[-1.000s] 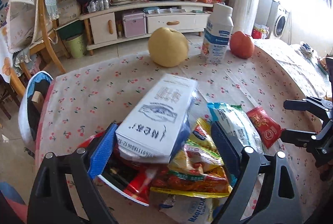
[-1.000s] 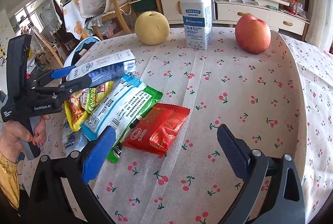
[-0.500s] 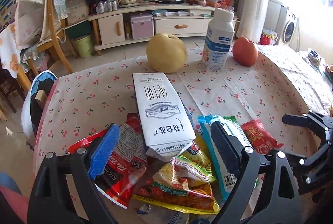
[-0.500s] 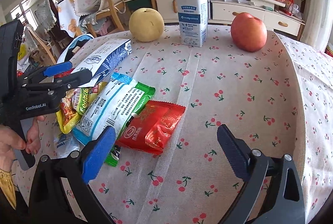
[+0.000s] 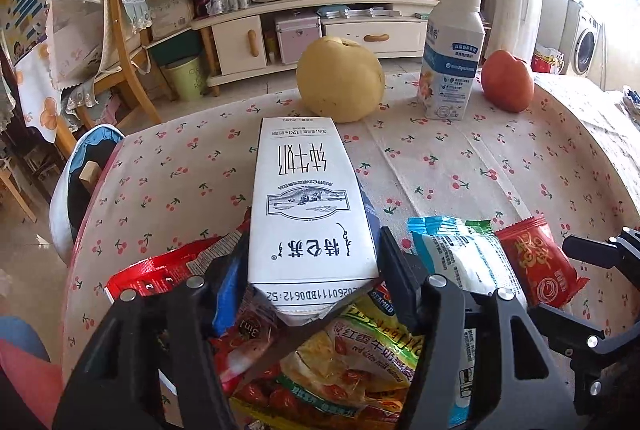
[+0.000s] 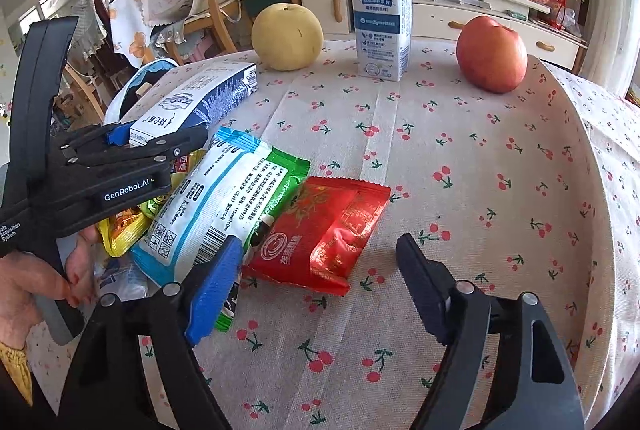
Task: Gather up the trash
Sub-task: 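Grasp the white milk carton with the left gripper while the right grasps another red wrapper, then lift the milk carton and red wrapper off the table with both grippers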
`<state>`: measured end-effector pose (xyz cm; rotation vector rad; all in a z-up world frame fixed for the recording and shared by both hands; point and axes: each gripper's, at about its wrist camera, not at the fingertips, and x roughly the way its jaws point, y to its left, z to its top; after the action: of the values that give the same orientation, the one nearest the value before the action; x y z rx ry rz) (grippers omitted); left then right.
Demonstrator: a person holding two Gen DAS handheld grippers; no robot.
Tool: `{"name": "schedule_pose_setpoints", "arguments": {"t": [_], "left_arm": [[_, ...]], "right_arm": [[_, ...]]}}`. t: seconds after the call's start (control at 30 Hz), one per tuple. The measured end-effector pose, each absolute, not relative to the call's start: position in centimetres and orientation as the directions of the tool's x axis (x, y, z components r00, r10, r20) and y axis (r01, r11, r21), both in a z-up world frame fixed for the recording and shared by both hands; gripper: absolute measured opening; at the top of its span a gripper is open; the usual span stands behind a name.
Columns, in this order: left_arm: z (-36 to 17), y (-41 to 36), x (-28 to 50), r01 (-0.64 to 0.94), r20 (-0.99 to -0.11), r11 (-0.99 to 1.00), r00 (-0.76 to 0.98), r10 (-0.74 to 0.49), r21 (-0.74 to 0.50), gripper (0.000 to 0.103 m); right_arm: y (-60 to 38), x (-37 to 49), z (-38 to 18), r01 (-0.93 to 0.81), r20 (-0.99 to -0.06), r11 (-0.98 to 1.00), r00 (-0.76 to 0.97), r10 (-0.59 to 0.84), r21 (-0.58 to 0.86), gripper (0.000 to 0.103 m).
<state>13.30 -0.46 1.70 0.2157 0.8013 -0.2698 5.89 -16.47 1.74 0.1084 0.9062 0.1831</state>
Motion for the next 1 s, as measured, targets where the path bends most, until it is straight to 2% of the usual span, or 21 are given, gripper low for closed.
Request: {"name": "schedule_pose_setpoints", "arguments": {"t": [0.07,0.13,0.17,0.5,1.0], "left_arm": [[1.8,-0.4,13.2,0.317,-0.730,0.945,0.665,-0.157,0.085,0.062],[1.9,-0.2,13.0,0.312,-0.730,0.947,0.665,-0.159,0.078,0.061],[2.0,-0.2,12.8,0.310,-0.727,0.948,0.667,-0.162,0.073,0.061],[5.5,1.4,9.8,0.282,-0.660,0.959,0.723,-0.206,0.010,0.061],[7.0,3.1,3.6,0.292,-0.634,0.955,0.729,-0.258,-0.054,0.061]], "right_arm": [[-16.5,5.9,1.8,-0.116,-0.770,0.978,0.602,0.210,0.176,0.070],[-16.6,5.9,1.8,-0.116,-0.773,0.978,0.599,0.206,0.171,0.056],[-16.7,5.9,1.8,-0.117,-0.774,0.979,0.600,0.202,0.165,0.055],[-17.1,5.3,1.9,-0.118,-0.764,0.974,0.604,0.226,0.195,0.051],[-17.0,2.5,3.7,-0.126,-0.730,0.973,0.644,0.229,0.194,0.050]]}}
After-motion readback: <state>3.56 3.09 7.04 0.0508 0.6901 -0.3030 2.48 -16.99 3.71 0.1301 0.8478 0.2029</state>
